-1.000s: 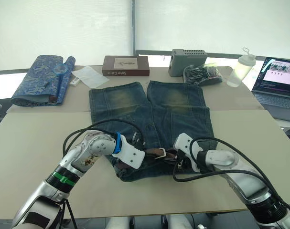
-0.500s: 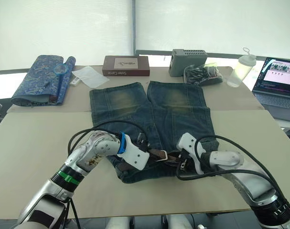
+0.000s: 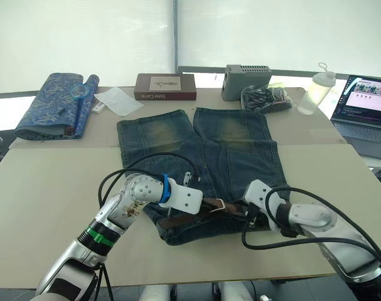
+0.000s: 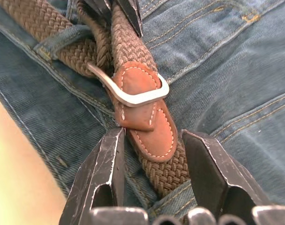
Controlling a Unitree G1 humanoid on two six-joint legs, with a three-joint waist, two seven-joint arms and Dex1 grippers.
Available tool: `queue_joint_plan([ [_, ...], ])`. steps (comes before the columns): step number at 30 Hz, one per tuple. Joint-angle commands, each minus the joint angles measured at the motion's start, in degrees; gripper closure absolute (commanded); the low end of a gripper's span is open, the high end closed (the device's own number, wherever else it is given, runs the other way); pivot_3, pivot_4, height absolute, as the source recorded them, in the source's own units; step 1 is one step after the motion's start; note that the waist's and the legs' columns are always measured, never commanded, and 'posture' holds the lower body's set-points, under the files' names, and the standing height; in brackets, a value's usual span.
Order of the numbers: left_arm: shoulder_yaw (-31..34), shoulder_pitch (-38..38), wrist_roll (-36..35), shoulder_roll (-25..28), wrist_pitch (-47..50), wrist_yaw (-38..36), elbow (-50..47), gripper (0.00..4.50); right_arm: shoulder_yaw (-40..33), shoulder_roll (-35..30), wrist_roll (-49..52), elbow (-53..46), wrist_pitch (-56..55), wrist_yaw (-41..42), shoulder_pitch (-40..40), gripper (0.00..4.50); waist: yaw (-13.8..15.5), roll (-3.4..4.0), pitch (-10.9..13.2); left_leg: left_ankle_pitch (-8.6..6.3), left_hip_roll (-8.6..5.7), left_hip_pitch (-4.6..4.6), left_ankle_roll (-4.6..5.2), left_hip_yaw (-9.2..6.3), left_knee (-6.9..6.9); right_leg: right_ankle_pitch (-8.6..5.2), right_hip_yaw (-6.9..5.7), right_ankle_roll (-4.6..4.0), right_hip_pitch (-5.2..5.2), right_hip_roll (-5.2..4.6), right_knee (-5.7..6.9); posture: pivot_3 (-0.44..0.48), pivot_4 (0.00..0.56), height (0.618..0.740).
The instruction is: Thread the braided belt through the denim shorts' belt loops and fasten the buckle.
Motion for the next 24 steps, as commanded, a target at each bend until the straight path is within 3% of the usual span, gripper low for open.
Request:
queue_joint_plan([
  [1, -0.5, 0.2, -1.3, -0.4, 0.4, 0.3, -1.2, 4.50, -0.1, 0.3, -2.3, -1.0, -3.2, -1.0, -0.5, 2.37, 0.0, 0.00, 0.0, 0.00, 0.00, 0.00, 0.00, 0.01, 0.01, 0.00, 0.01, 0.00, 0.00, 0.00, 0.00, 0.000, 0.150, 0.740],
  [12, 0.1, 1.0, -2.3, -0.5, 3.0, 1.1, -1.4, 4.50, -2.0, 2.8, -3.3, -1.5, -8.6, -1.8, 0.5, 2.37, -0.1, 0.00, 0.0, 0.00, 0.00, 0.01, 0.00, 0.00, 0.01, 0.00, 0.01, 0.00, 0.01, -0.01, -0.01, 0.000, 0.150, 0.740],
  [20, 0.7, 1.2, -3.4, 0.0, 8.3, 1.4, -4.0, 4.50, -4.0, -2.8, -0.1, -1.9, 1.6, 2.0, 4.9, 2.37, 0.1, 0.00, 0.0, 0.00, 0.00, 0.01, 0.00, 0.00, 0.01, 0.00, 0.01, 0.00, 0.02, -0.02, -0.01, 0.000, 0.150, 0.740],
  [24, 0.7, 1.2, -3.8, 0.0, 10.2, 1.5, -4.4, 4.50, -0.9, -4.0, -2.8, 1.4, 0.6, 2.2, 2.9, 3.55, -0.2, 0.00, 0.0, 0.00, 0.02, 0.08, 0.00, 0.01, 0.01, 0.00, 0.03, -0.01, 0.08, 0.00, -0.01, 0.000, 0.150, 0.740],
])
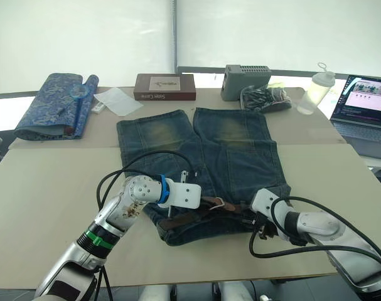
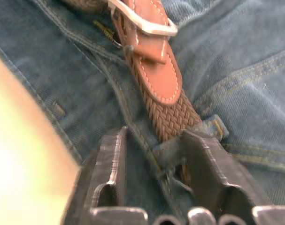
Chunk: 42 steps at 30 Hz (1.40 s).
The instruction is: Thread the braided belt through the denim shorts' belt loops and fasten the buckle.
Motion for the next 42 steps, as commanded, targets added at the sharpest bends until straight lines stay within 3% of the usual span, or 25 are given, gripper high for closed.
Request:
queue_joint_plan([
  [1, 0.6, 0.2, -1.2, 0.2, 1.0, 0.2, -1.7, 4.50, 3.0, -0.8, -3.2, 2.1, -0.1, 0.1, -2.5, 3.91, -0.1, 0.00, 0.0, 0.00, 0.02, 0.04, 0.00, 0.00, -0.01, -0.01, -0.01, 0.00, 0.04, 0.01, -0.01, 0.000, 0.150, 0.740],
  [3, 0.8, 0.3, -1.2, 0.9, 0.8, 0.3, -1.5, 4.50, 5.7, -0.5, -5.1, 3.3, -0.8, 0.0, -4.2, 4.47, -0.3, 0.00, 0.0, 0.00, 0.03, 0.11, 0.00, 0.00, -0.02, -0.02, -0.02, 0.01, 0.10, 0.03, -0.03, 0.000, 0.150, 0.740],
  [11, 1.6, 0.5, -1.8, 2.6, 1.6, 0.6, -2.1, 4.50, 10.8, 4.5, -4.3, 1.2, 0.1, 2.3, -7.6, 4.47, -0.7, -0.03, 0.0, -0.01, 0.15, 0.37, -0.01, 0.00, -0.11, -0.06, -0.02, -0.05, 0.32, 0.12, -0.06, 0.000, 0.150, 0.740],
  [14, 3.5, 1.9, -4.9, 5.3, 5.4, -2.7, -5.7, 4.50, 11.2, 7.8, -0.6, -2.0, 1.8, 4.0, -9.3, 4.47, -1.2, -0.03, 0.0, -0.01, 0.20, 0.43, -0.02, 0.00, -0.19, -0.10, -0.02, -0.12, 0.32, 0.16, -0.04, 0.000, 0.150, 0.740],
  [20, 3.9, 4.1, -14.3, 7.7, 20.4, -10.0, -16.5, 4.50, 10.4, 8.9, 1.9, -3.1, 3.0, 6.0, -9.9, 4.47, -1.0, 0.00, 0.0, -0.05, 0.23, 0.39, -0.08, -0.10, -0.25, -0.18, -0.10, -0.22, 0.28, 0.19, 0.01, 0.000, 0.150, 0.740],
  [26, 3.0, 3.4, -14.3, 9.0, 21.7, -9.6, -15.8, 4.50, 8.7, 10.6, 1.6, -1.1, 2.2, 3.8, -11.3, 4.47, -0.5, 0.00, 0.0, -0.05, 0.15, 0.40, -0.08, -0.09, -0.17, -0.33, -0.09, 0.14, 0.35, 0.11, -0.04, 0.000, 0.150, 0.740],
  [29, 2.9, 4.2, -14.1, 9.4, 20.4, -8.8, -15.4, 4.50, 3.8, 10.1, 6.4, -2.4, 3.3, 5.9, -10.6, 4.47, -0.4, 0.01, 0.0, -0.05, 0.16, 0.41, -0.08, -0.09, -0.19, -0.29, -0.08, 0.03, 0.31, 0.13, -0.02, 0.000, 0.150, 0.740],
  [30, 2.9, 4.3, -14.0, 9.4, 20.2, -8.5, -15.3, 4.50, 1.8, 9.9, 8.6, -3.7, 4.3, 6.7, -9.9, 3.74, -0.4, 0.01, 0.0, -0.05, 0.16, 0.40, -0.08, -0.09, -0.20, -0.19, -0.08, -0.13, 0.31, 0.13, -0.02, 0.000, 0.150, 0.740],
  [35, 2.6, 4.2, -14.0, 8.9, 20.1, -7.5, -14.9, 4.50, -4.1, 7.9, 10.1, -7.2, 3.6, 5.0, -7.1, 2.10, -0.2, 0.01, 0.0, -0.06, 0.14, 0.40, -0.09, -0.10, -0.19, -0.20, -0.09, -0.11, 0.36, 0.08, -0.05, 0.000, 0.150, 0.740],
  [42, 2.6, 3.6, -14.4, 7.9, 20.4, -6.5, -14.1, 4.50, -1.4, 5.0, 5.3, -7.7, -1.4, 3.1, -6.5, 2.10, -0.3, 0.01, 0.0, -0.06, 0.13, 0.40, -0.08, -0.09, -0.19, -0.30, -0.09, 0.05, 0.36, 0.07, -0.04, 0.000, 0.150, 0.740],
])
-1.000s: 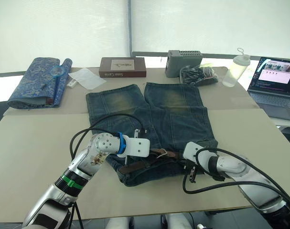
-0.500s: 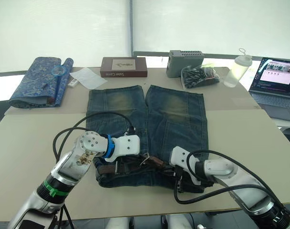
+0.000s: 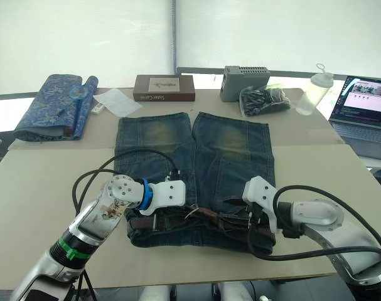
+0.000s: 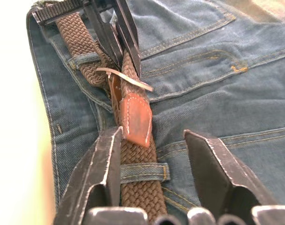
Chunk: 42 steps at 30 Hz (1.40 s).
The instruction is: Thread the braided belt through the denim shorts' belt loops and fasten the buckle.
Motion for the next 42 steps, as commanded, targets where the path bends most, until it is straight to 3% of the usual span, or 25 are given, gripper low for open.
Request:
queue_joint_plan([
  [1, -0.5, -0.6, -1.5, -0.8, -0.1, 0.3, -0.5, 4.50, 2.4, -1.4, -3.9, -0.6, -4.8, -1.0, -0.6, 2.10, 0.0, 0.00, 0.0, 0.00, 0.00, 0.00, 0.00, 0.00, 0.00, -0.01, 0.00, 0.02, 0.00, 0.01, 0.00, 0.000, 0.150, 0.740],
  [21, -0.7, -1.4, -1.4, -2.1, 1.5, 1.2, -1.2, 4.50, 10.1, 0.1, -12.0, 6.0, -12.6, -1.3, -3.4, 2.10, 0.1, -0.01, 0.0, 0.00, -0.03, -0.01, 0.00, 0.01, 0.00, -0.01, 0.00, 0.02, -0.01, -0.03, -0.01, 0.000, 0.150, 0.740],
  [24, -0.7, -1.5, -1.4, -2.3, 1.4, 1.3, -1.0, 4.50, 10.9, 0.7, -12.7, 6.7, -13.2, -1.2, -4.1, 2.89, 0.1, -0.01, 0.0, 0.00, -0.03, -0.01, 0.00, 0.00, 0.00, -0.01, -0.01, 0.00, -0.01, -0.03, -0.02, 0.000, 0.150, 0.740],
  [28, -0.9, -1.6, -1.3, -2.4, 1.0, 1.5, -0.9, 4.50, 10.8, 1.9, -12.8, 6.9, -13.3, -1.4, -4.8, 4.30, 0.1, -0.01, 0.0, 0.00, -0.03, -0.01, 0.00, 0.01, 0.00, 0.00, 0.00, 0.00, -0.01, -0.02, -0.01, 0.000, 0.150, 0.740],
  [29, -0.9, -1.6, -1.6, -2.4, 1.1, 1.4, -0.7, 4.50, 10.7, 1.9, -12.8, 6.9, -13.4, -1.1, -4.9, 4.44, 0.1, -0.01, 0.0, 0.00, -0.03, -0.01, 0.00, 0.01, 0.00, 0.00, 0.00, 0.00, -0.01, -0.03, -0.01, 0.000, 0.150, 0.740],
  [34, 3.0, -1.7, -6.9, -3.0, 5.1, 0.7, -1.8, 2.49, 10.2, 1.6, -13.1, 6.7, -13.7, -0.5, -4.6, 4.50, 0.0, -0.01, 0.0, 0.00, -0.03, -0.03, 0.00, 0.00, 0.01, 0.00, 0.00, 0.00, -0.01, -0.03, -0.02, 0.000, 0.150, 0.740],
  [36, 8.6, -0.2, -13.7, -1.6, 9.5, -1.2, -4.7, 1.61, 9.0, 1.0, -12.8, 6.2, -13.8, -0.2, -3.8, 4.50, -0.1, -0.01, 0.0, 0.00, -0.02, -0.03, 0.00, 0.00, 0.00, 0.00, -0.01, 0.00, -0.04, -0.01, -0.01, 0.000, 0.150, 0.740],
  [40, 17.2, 3.4, -24.7, 2.7, 16.7, -4.2, -8.4, 1.61, 6.8, -0.3, -12.8, 5.4, -14.3, -0.2, -1.6, 4.50, -0.2, 0.01, 0.0, 0.00, 0.01, -0.12, 0.00, -0.01, -0.02, 0.05, 0.02, -0.11, -0.19, 0.00, 0.02, 0.000, 0.150, 0.740],
  [42, 21.0, 5.5, -29.8, 4.3, 20.2, -4.3, -9.4, 2.22, 5.5, -0.8, -12.6, 5.1, -14.2, -0.4, -0.3, 4.50, -0.2, 0.02, 0.0, 0.00, 0.01, -0.12, 0.00, -0.01, -0.02, 0.04, 0.01, -0.12, -0.20, 0.01, 0.03, 0.000, 0.150, 0.740],
])
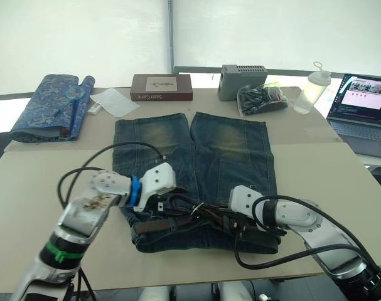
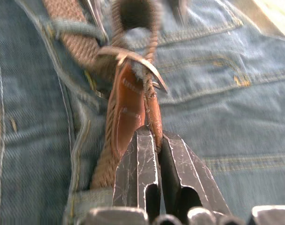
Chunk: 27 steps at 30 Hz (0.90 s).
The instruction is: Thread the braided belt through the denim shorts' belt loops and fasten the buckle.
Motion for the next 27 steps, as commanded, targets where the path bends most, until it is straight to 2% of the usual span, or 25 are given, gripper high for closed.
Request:
queue_joint_plan([
  [1, 7.1, 2.8, -9.6, 2.4, 6.4, -0.9, -3.1, 2.58, -4.2, -1.4, 0.4, -2.6, -1.3, -0.5, 1.7, 4.50, 0.0, 0.02, 0.0, 0.00, 0.00, 0.01, 0.00, 0.00, 0.00, -0.02, 0.00, 0.02, 0.01, 0.00, 0.01, 0.000, 0.150, 0.740],
  [5, 6.5, 9.4, -9.5, 4.5, 4.6, 0.9, -3.6, 4.47, -6.7, -2.5, 0.5, -2.5, -2.5, -0.1, 3.8, 4.50, 0.3, 0.04, 0.0, 0.00, -0.04, 0.03, 0.00, 0.00, 0.02, -0.11, -0.01, 0.17, 0.09, -0.07, -0.03, 0.000, 0.150, 0.740],
  [10, 0.8, 15.7, -3.3, 5.4, -2.4, 3.8, -1.6, 4.47, -10.0, -4.1, 1.2, -2.7, -4.5, 0.7, 6.0, 4.50, 0.6, 0.04, 0.0, 0.00, -0.03, 0.03, -0.01, 0.01, 0.02, -0.09, 0.00, 0.06, 0.11, -0.09, -0.08, 0.000, 0.150, 0.740],
  [16, -7.5, 17.4, 7.0, 4.2, -10.2, 9.9, 7.1, 4.47, -16.5, -7.8, 1.0, -2.4, -9.2, 2.0, 11.7, 4.50, 1.4, 0.12, 0.1, -0.01, 0.01, 0.08, -0.02, 0.01, 0.00, -0.24, 0.01, -0.16, 0.14, -0.15, -0.07, 0.000, 0.150, 0.740],
  [20, -9.3, 17.9, 9.5, 4.0, -12.9, 11.9, 10.6, 4.47, -23.3, -10.7, -0.4, 0.9, -17.0, 3.0, 17.8, 4.50, 1.6, 0.24, 0.0, -0.03, 0.10, 0.45, -0.03, 0.08, -0.08, -0.44, 0.03, 0.02, 0.49, -0.21, -0.15, 0.000, 0.150, 0.740],
  [27, -11.0, 17.6, 11.3, 4.3, -15.7, 13.8, 14.4, 4.47, -29.8, -14.9, -4.0, 11.8, -36.6, 5.8, 22.3, 4.50, 1.6, 1.10, -0.5, -0.04, 0.18, 0.75, -0.05, 0.17, -0.13, -0.57, 0.07, 0.17, 0.69, -0.20, -0.11, 0.000, 0.150, 0.740],
])
